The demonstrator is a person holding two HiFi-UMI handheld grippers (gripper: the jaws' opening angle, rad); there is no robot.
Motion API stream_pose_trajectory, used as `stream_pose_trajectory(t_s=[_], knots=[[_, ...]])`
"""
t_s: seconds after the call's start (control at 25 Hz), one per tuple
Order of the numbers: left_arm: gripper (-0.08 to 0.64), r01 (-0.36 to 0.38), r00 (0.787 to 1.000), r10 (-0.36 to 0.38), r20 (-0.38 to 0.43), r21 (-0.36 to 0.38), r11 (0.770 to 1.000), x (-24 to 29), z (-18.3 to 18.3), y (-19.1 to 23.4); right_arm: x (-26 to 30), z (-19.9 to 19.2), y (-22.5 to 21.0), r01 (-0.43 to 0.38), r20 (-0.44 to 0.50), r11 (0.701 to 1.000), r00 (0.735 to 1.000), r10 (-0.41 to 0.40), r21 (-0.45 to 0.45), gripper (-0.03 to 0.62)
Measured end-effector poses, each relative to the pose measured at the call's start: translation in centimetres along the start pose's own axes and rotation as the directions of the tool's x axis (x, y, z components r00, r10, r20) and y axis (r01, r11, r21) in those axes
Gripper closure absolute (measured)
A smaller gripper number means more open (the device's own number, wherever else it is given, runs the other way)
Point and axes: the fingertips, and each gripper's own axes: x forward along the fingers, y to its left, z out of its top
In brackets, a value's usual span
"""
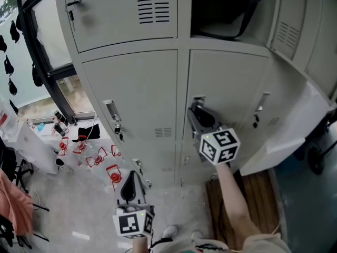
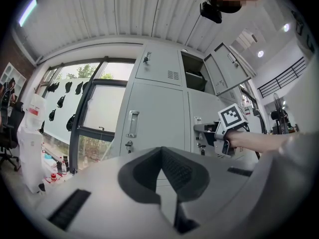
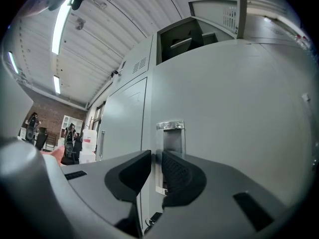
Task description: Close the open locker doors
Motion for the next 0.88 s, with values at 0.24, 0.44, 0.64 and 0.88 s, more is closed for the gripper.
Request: stream_pose_trajectory(t_s=[0.24,0.44,0.64,0.88], knots=[[0.555,-0.007,1.0,0.007,-0.007,0.001,1.0,-0.1,-0.3,0.3,1.4,-0.3,-0.8,0.045,-0.025,0.999,0.999,-0.045,-0.015,0.528],[0.555,-0.021,1.0,0.02,-0.014,-0.002,1.0,-0.2,-0.5,0.8,1.5,-0.2,-0.9,0.05,-0.018,0.998,0.999,-0.051,-0.022,0.528],[0.555,-0.018,1.0,0.018,-0.016,-0.005,1.0,-0.1,-0.6,0.7,1.5,-0.3,-0.8,0.051,-0.021,0.998,0.998,-0.052,-0.026,0.528],[0.555,-0.004,1.0,0.004,-0.004,-0.002,1.0,0.0,-0.1,0.4,1.4,-0.2,-0.6,0.041,-0.028,0.996,0.999,-0.044,-0.08,0.526]])
